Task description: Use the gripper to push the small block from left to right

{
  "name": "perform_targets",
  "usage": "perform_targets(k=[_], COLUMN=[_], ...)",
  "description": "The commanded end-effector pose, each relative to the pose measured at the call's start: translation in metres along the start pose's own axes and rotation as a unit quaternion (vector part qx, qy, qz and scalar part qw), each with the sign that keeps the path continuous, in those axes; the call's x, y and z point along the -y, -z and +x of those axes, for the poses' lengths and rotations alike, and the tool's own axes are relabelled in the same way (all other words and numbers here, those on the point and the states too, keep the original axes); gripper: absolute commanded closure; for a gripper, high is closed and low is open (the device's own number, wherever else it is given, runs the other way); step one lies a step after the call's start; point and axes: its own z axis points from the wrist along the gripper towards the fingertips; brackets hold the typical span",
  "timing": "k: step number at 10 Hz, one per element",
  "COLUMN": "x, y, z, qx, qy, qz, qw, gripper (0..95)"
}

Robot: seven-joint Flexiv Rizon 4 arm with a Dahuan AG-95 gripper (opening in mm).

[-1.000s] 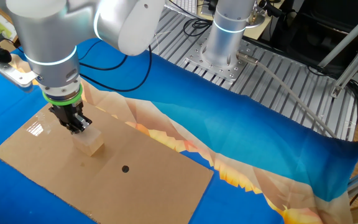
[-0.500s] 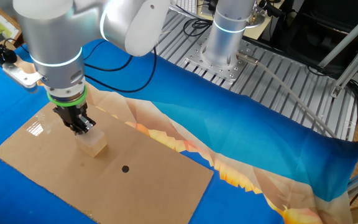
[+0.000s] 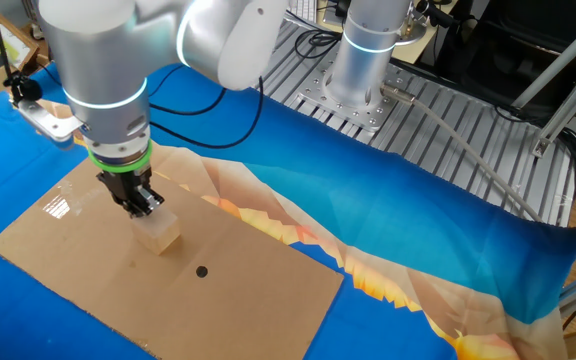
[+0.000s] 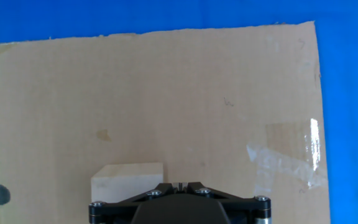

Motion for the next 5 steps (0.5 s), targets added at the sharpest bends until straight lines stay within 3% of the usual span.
perform_targets(k=[1,5], x=[-0.0027,-0.0038], y=[-0.0199,-0.0225], z=[-0.0004,0.0014], qx=[0.000,-0.001], qy=[-0.004,-0.008], qz=[-0.003,-0.006], qw=[1.0000,1.0000], gripper=[95.0,95.0])
